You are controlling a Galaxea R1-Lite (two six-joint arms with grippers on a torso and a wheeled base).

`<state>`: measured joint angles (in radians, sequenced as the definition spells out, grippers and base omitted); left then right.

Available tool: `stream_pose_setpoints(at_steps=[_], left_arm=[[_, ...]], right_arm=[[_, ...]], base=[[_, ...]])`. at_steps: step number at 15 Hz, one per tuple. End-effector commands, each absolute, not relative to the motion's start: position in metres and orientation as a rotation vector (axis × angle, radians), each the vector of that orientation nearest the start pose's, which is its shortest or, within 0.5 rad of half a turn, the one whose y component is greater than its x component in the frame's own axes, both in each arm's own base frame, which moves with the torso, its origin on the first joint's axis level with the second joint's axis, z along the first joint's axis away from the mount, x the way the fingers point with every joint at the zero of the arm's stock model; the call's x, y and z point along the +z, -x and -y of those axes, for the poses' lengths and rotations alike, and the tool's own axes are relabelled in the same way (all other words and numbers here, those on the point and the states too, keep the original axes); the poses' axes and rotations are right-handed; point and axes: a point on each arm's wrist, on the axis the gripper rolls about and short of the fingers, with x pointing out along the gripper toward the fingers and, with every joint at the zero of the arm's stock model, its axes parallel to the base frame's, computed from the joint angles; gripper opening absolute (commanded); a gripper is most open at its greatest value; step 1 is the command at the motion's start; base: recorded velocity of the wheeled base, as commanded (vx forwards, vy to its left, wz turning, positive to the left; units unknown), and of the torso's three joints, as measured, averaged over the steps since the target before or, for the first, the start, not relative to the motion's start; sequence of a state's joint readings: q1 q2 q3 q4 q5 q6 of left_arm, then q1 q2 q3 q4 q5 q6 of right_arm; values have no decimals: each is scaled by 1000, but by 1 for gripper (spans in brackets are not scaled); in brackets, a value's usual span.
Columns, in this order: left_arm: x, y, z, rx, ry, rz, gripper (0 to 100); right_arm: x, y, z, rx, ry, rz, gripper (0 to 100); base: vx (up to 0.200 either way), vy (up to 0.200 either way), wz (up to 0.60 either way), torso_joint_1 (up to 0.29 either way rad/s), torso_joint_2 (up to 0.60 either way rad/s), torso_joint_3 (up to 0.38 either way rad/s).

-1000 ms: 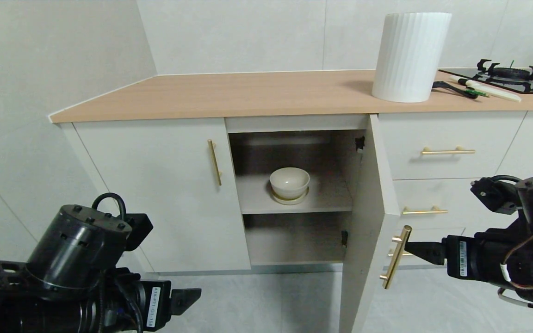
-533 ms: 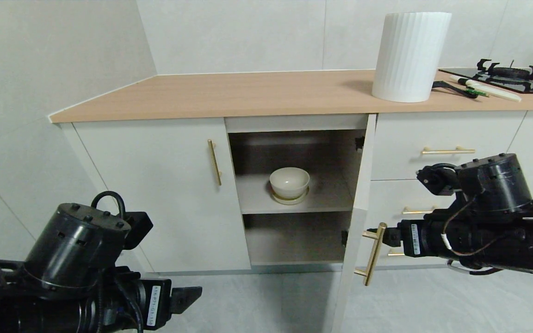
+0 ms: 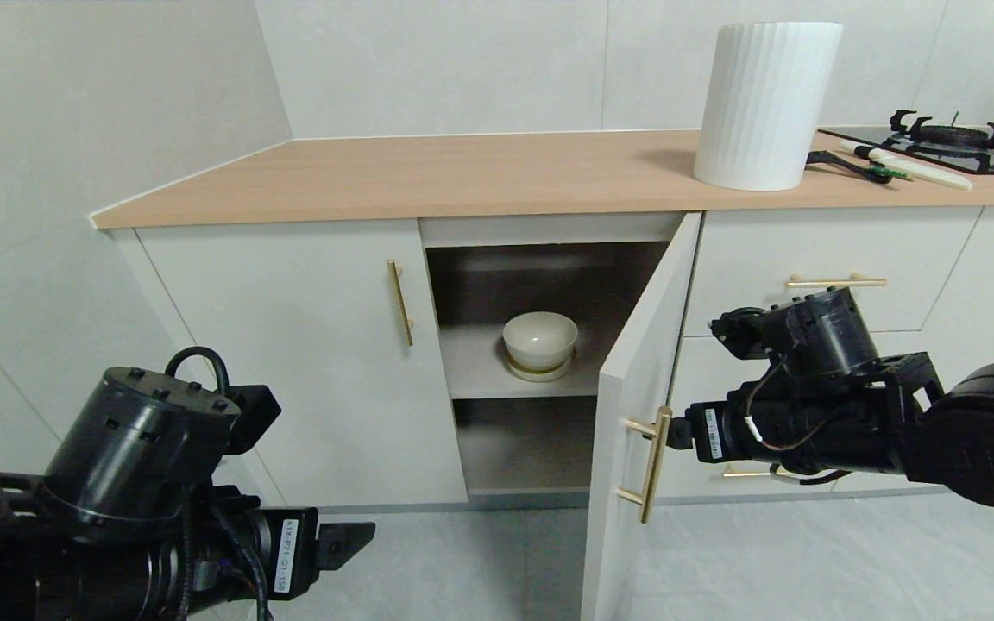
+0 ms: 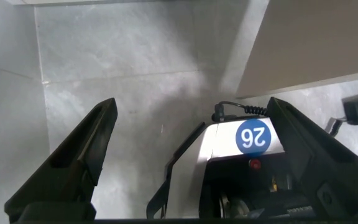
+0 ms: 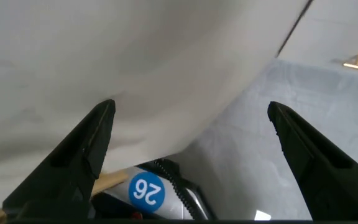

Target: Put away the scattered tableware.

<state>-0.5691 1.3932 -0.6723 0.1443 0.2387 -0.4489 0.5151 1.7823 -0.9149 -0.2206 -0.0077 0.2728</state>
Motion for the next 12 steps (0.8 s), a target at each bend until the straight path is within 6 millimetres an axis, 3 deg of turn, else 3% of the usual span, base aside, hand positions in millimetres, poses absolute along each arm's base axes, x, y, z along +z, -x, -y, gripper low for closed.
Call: stream_pose_setpoints(at_steps=[1, 6, 12], left_arm=[[159, -167, 100, -120, 82, -843, 100], [160, -167, 100, -118, 86, -839, 100], [158, -168, 100, -115, 80, -850, 100]], right_arm=[[131, -286, -162, 388, -107, -700, 100], [125, -296, -167, 373, -191, -656, 100], [120, -301, -171, 367, -209, -637, 100]], base=[[0, 0, 0, 0, 0, 0], [0, 0, 0, 0, 0, 0], [200, 0, 0, 2, 3, -2]])
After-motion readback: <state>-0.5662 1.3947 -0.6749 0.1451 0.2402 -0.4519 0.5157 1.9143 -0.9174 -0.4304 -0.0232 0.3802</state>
